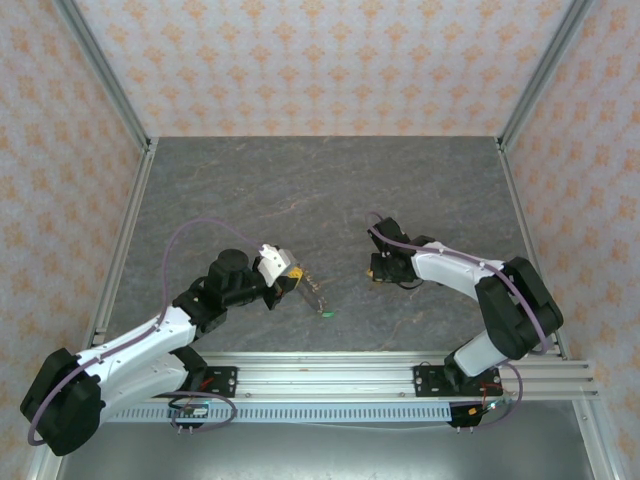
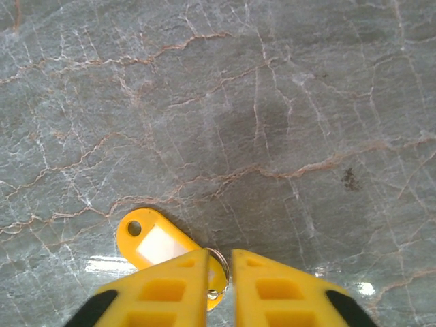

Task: Put the keys on the keyring

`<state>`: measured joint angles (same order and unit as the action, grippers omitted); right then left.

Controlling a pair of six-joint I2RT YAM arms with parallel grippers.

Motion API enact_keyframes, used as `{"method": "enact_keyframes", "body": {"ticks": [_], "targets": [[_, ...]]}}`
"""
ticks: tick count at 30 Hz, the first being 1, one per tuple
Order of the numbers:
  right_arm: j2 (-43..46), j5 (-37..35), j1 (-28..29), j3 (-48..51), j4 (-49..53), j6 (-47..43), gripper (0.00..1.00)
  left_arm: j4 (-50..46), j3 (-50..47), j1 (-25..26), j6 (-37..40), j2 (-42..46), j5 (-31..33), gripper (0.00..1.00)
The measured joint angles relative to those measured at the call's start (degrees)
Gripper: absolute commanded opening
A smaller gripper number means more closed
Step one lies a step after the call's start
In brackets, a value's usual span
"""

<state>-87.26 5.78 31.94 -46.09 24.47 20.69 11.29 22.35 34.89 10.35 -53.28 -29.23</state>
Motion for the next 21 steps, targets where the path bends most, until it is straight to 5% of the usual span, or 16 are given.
{"method": "enact_keyframes", "body": {"ticks": [21], "targets": [[-0.8, 1.5, 0.0, 0.0, 0.0, 0.7, 0.03, 0.0, 0.0, 0.0, 0.0, -1.0, 0.0, 0.00]]}}
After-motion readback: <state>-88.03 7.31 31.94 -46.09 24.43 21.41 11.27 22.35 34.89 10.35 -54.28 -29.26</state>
